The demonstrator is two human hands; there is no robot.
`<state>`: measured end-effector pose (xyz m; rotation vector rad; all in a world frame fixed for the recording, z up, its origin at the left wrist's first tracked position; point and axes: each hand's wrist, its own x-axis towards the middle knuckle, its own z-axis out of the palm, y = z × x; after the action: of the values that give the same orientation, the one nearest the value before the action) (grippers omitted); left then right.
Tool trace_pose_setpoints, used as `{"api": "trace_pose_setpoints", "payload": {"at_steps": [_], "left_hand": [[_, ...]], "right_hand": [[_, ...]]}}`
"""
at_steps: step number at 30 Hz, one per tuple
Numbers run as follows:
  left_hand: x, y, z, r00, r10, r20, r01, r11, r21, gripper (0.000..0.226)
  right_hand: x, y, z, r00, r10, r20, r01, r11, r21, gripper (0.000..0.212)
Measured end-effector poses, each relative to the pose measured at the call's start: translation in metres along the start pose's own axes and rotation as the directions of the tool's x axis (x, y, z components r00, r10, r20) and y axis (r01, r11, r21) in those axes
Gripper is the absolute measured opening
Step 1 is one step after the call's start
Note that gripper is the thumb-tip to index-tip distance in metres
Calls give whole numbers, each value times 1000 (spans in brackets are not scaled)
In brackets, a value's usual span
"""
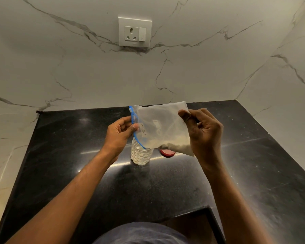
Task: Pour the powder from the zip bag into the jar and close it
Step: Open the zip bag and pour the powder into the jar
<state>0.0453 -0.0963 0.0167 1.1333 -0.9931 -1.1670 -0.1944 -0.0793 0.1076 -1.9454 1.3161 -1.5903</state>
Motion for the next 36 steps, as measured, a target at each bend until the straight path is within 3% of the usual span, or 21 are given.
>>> {"api": "trace_pose_setpoints", "payload": {"at_steps": [36], "left_hand": [[6, -8, 8, 999, 24, -38, -26, 998, -57, 32]], "right_hand": [[10, 8, -2, 997, -80, -9, 80, 997, 5, 16]]}}
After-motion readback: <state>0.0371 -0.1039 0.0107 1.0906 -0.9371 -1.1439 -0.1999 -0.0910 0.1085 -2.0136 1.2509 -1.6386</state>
